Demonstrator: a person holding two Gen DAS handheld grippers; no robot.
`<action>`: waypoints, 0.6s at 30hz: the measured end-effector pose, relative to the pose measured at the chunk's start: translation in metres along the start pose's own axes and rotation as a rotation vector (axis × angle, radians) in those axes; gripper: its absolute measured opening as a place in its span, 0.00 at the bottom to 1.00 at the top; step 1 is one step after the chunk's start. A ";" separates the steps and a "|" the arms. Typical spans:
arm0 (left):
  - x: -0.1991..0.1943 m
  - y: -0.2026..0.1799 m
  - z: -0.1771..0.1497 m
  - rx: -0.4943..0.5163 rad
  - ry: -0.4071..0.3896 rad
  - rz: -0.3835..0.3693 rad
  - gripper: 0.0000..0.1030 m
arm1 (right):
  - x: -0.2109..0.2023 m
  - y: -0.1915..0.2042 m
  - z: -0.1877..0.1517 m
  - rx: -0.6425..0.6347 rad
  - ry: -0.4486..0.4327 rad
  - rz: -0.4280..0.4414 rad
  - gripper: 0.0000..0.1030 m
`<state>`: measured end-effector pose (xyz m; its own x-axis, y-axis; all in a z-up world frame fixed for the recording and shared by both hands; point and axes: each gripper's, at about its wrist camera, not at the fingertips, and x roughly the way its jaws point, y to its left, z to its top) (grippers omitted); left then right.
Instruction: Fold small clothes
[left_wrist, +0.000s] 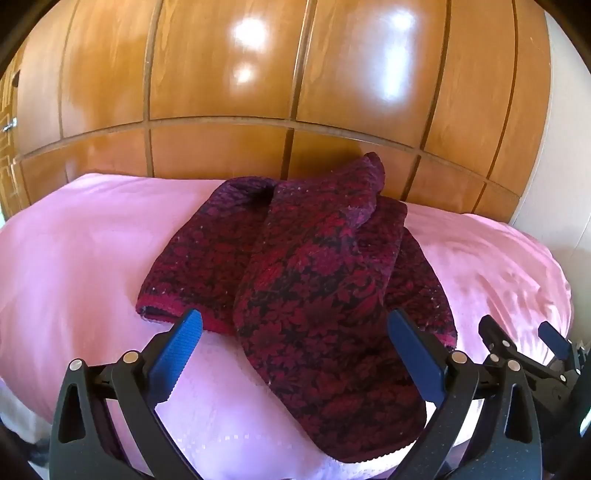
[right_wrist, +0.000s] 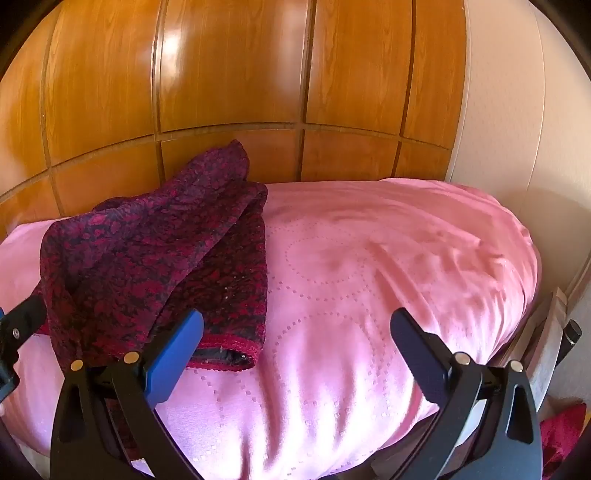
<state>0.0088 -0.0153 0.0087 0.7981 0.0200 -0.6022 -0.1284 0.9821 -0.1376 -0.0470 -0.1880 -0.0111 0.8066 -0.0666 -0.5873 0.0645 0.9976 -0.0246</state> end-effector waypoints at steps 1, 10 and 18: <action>0.001 -0.001 0.001 0.002 0.002 0.002 0.97 | 0.000 -0.001 0.000 0.000 0.001 0.001 0.98; 0.008 -0.004 0.003 0.023 0.016 0.013 0.97 | 0.004 -0.007 -0.001 -0.007 -0.007 -0.009 0.98; 0.013 -0.005 0.003 0.034 0.024 0.031 0.97 | 0.003 -0.006 -0.002 -0.016 -0.013 -0.004 0.98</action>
<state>0.0214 -0.0198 0.0039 0.7795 0.0469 -0.6246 -0.1328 0.9869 -0.0916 -0.0461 -0.1942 -0.0143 0.8138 -0.0708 -0.5768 0.0583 0.9975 -0.0401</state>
